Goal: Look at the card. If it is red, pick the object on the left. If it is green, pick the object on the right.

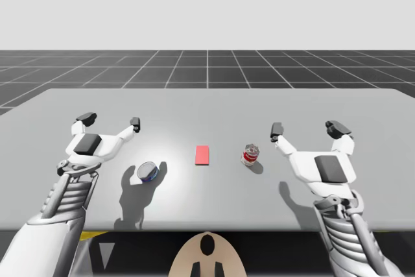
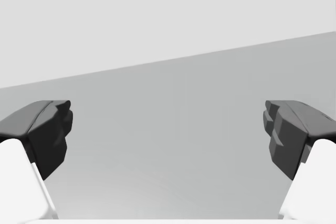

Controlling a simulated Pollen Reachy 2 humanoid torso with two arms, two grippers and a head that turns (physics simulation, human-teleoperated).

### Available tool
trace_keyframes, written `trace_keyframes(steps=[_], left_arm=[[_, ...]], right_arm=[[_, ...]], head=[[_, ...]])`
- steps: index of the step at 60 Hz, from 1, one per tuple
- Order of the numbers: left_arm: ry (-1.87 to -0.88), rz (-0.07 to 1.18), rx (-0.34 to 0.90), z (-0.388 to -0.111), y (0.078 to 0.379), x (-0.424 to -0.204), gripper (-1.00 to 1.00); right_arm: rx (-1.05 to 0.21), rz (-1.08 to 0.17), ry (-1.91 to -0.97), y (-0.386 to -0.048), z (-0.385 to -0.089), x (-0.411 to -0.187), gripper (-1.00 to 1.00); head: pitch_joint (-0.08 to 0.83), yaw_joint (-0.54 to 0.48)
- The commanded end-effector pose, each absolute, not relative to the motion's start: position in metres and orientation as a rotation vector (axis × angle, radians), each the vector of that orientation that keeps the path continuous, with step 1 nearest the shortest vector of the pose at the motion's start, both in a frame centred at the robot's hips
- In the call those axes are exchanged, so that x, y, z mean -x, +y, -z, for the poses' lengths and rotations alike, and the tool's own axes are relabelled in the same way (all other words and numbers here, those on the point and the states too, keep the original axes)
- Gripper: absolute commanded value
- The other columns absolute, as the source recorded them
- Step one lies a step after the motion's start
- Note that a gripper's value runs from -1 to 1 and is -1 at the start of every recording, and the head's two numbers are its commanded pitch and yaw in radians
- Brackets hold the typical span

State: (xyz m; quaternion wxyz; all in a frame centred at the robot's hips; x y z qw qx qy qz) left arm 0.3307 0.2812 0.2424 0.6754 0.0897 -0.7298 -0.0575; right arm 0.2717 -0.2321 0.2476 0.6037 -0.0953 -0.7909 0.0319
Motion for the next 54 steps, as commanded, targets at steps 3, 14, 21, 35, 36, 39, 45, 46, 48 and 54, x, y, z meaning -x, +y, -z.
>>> trace_keyframes(steps=[3,14,21,35,36,39,45,46,48,54], left_arm=[[-1.638,0.137,-0.203,-0.2418,0.2811,-0.3313,-1.00],[-1.636,0.141,-0.204,-0.2418,0.2809,-0.3313,-1.00],[-1.636,0.140,-0.205,-0.2420,0.2808,-0.3312,-1.00],[-1.638,0.140,-0.207,-0.2428,0.2807,-0.3308,-1.00],[-1.638,0.140,-0.207,-0.2428,0.2807,-0.3308,-1.00],[-1.638,0.140,-0.207,-0.2428,0.2807,-0.3308,-1.00],[-1.638,0.140,-0.207,-0.2428,0.2807,-0.3308,-1.00],[-1.638,0.140,-0.207,-0.2428,0.2807,-0.3308,-1.00],[-1.638,0.140,-0.207,-0.2428,0.2807,-0.3308,-1.00],[-1.638,0.140,-0.207,-0.2428,0.2807,-0.3308,-1.00]], right_arm=[[0.210,-0.074,-1.816,-0.2296,-0.2435,-0.2725,-1.00],[0.211,-0.081,-1.806,-0.2285,-0.2409,-0.2738,-1.00],[0.208,-0.082,-1.806,-0.2279,-0.2407,-0.2739,-1.00],[0.207,-0.084,-1.803,-0.2276,-0.2404,-0.2741,-1.00],[0.207,-0.085,-1.804,-0.2278,-0.2404,-0.2740,-1.00],[0.206,-0.088,-1.804,-0.2279,-0.2405,-0.2737,-1.00],[0.203,-0.092,-1.803,-0.2282,-0.2405,-0.2736,-1.00],[0.203,-0.092,-1.802,-0.2283,-0.2405,-0.2736,-1.00],[0.203,-0.093,-1.802,-0.2284,-0.2405,-0.2737,-1.00],[0.205,-0.092,-1.805,-0.2277,-0.2409,-0.2731,-1.00]], head=[[0.598,0.03],[0.687,0.05],[0.712,0.06],[0.705,0.05],[0.705,0.05],[0.704,0.06],[0.704,0.12],[0.705,0.13],[0.706,0.15],[0.715,0.23]])
